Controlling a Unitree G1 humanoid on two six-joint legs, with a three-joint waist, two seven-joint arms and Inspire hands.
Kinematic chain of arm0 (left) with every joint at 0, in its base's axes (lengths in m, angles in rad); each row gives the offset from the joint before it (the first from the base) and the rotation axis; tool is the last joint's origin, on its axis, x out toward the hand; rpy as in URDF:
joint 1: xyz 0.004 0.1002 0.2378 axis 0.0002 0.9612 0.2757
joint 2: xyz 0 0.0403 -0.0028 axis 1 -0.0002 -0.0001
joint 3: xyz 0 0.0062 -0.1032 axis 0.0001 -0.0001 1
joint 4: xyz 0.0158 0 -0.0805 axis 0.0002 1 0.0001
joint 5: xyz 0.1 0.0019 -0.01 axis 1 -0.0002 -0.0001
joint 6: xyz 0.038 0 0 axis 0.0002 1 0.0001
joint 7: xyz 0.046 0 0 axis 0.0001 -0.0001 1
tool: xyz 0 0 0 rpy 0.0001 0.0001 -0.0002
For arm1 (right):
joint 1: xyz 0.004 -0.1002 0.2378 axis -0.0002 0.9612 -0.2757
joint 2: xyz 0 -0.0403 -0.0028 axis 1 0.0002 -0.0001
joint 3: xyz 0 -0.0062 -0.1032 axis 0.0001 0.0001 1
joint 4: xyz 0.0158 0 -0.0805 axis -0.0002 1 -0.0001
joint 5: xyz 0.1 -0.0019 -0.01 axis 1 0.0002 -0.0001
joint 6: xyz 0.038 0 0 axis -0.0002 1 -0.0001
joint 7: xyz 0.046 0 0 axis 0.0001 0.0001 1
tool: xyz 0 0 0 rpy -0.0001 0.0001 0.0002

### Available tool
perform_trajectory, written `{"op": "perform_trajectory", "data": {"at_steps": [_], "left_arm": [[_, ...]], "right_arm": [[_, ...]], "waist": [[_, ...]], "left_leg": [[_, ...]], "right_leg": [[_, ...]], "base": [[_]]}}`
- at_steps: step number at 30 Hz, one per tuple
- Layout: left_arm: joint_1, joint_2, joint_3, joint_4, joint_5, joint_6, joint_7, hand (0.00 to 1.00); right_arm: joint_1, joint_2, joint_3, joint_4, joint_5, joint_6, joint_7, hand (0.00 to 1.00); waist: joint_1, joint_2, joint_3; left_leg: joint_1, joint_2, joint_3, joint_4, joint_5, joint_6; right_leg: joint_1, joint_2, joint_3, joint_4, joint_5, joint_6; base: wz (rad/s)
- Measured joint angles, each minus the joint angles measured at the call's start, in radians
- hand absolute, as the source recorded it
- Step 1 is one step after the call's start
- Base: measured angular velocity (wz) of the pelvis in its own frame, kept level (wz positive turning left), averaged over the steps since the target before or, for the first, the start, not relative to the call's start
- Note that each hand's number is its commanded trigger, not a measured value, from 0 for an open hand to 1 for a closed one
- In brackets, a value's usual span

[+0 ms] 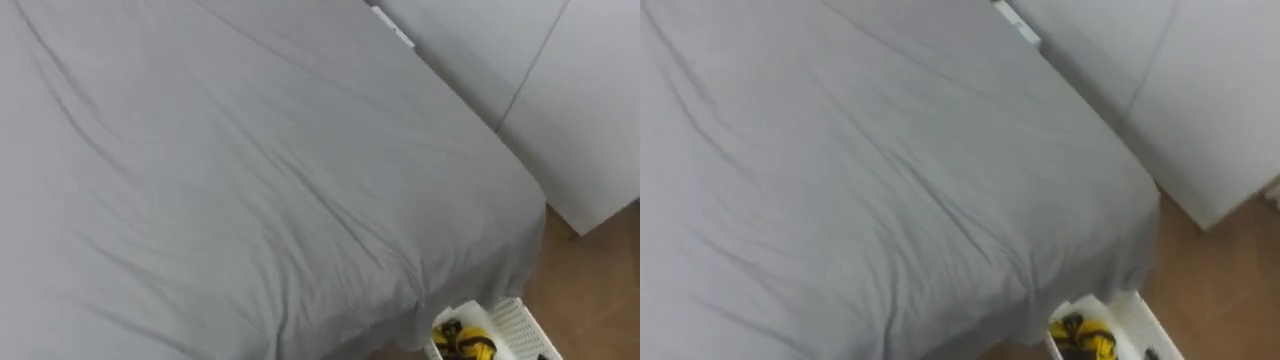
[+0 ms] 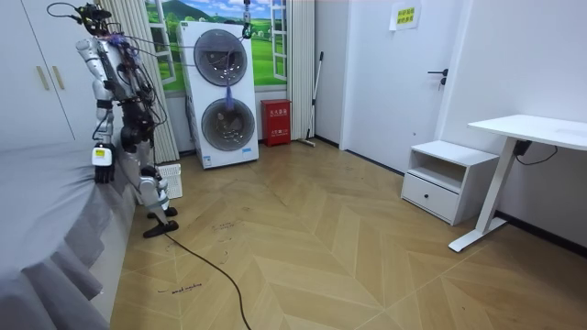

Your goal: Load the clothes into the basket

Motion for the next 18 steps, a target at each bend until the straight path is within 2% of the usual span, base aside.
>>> {"op": "perform_trajectory", "data": {"at_steps": [2, 3, 7, 9, 15, 18], "left_arm": [[-0.001, -0.005, 0.017, 0.002, 0.030, 0.000, 0.004, 0.00], [0.000, -0.008, 0.022, 0.005, 0.037, 0.000, 0.011, 0.00], [-0.001, -0.010, 0.049, 0.011, 0.080, -0.007, 0.018, 0.00], [-0.001, -0.012, 0.061, 0.010, 0.108, -0.011, 0.022, 0.00], [-0.009, -0.029, 0.090, 0.011, 0.157, -0.012, 0.039, 0.00], [-0.014, -0.030, 0.099, 0.011, 0.176, -0.012, 0.037, 0.00]], "right_arm": [[-0.008, 0.009, 0.008, 0.053, -0.002, 0.010, 0.026, 0.00], [-0.010, 0.012, 0.023, 0.087, -0.001, 0.017, 0.036, 0.00], [-0.016, 0.032, 0.056, 0.147, -0.007, 0.044, 0.071, 0.00], [-0.022, 0.039, 0.071, 0.166, -0.023, 0.049, 0.086, 0.00], [-0.033, 0.053, 0.088, 0.180, -0.081, 0.067, 0.122, 0.00], [-0.047, 0.065, 0.095, 0.180, -0.129, 0.075, 0.125, 0.00]], "waist": [[0.012, -0.010, -0.0018], [0.015, -0.017, -0.0055], [0.043, -0.047, -0.0046], [0.048, -0.056, -0.0078], [0.094, -0.071, -0.0062], [0.098, -0.077, -0.0071]], "left_leg": [[0.017, -0.003, -0.020, -0.003, 0.000, 0.000], [0.030, -0.005, -0.037, -0.006, 0.000, 0.000], [0.075, -0.009, -0.080, -0.014, 0.000, 0.000], [0.079, -0.014, -0.105, -0.014, 0.000, 0.000], [0.111, -0.023, -0.128, -0.014, 0.000, 0.000], [0.114, -0.027, -0.144, -0.013, -0.001, 0.000]], "right_leg": [[0.040, -0.003, -0.022, -0.020, 0.001, 0.001], [0.062, -0.003, -0.040, -0.032, 0.001, 0.001], [0.145, -0.010, -0.086, -0.075, 0.000, 0.003], [0.163, -0.013, -0.108, -0.093, -0.001, 0.005], [0.220, -0.020, -0.132, -0.118, -0.003, 0.015], [0.238, -0.022, -0.154, -0.129, -0.005, 0.016]], "base": [[0.39], [0.43], [0.34], [0.33], [0.16], [0.18]]}}
